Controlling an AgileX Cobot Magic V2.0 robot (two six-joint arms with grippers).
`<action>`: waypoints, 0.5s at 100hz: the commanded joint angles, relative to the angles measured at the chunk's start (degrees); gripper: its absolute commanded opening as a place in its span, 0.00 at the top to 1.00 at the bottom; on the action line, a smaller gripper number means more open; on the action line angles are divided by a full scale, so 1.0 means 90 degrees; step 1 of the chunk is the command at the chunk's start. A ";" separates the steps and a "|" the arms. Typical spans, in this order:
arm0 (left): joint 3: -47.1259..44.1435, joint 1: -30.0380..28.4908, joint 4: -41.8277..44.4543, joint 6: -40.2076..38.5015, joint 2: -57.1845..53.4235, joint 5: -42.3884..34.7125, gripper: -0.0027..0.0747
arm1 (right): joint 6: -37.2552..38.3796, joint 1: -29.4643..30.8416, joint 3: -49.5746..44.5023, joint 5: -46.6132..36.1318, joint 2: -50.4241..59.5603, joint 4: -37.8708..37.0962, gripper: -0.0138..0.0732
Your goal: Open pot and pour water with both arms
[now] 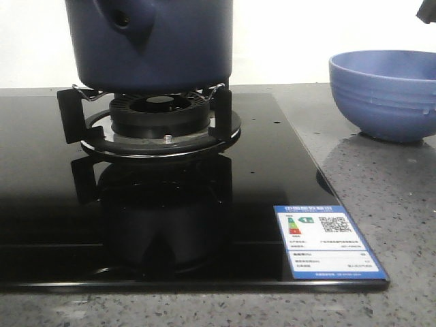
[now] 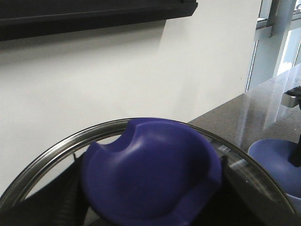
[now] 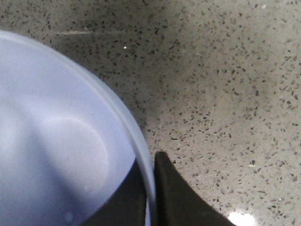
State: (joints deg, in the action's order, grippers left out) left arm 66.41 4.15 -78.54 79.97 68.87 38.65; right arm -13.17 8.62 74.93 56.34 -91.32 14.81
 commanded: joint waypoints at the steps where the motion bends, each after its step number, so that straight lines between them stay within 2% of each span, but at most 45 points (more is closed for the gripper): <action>1: 0.0243 0.0053 -0.0505 -0.0002 -0.0143 -0.0031 0.50 | -0.0066 0.0043 0.0158 -0.0113 0.0233 0.0075 0.89; 50: 0.0243 0.0053 -0.0505 -0.0002 -0.0143 -0.0017 0.50 | -0.0150 0.0043 0.0158 -0.0107 0.0233 0.0001 0.89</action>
State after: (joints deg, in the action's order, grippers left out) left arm 66.41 4.15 -78.54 80.07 68.87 38.67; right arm -13.62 8.62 74.93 56.60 -91.32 14.18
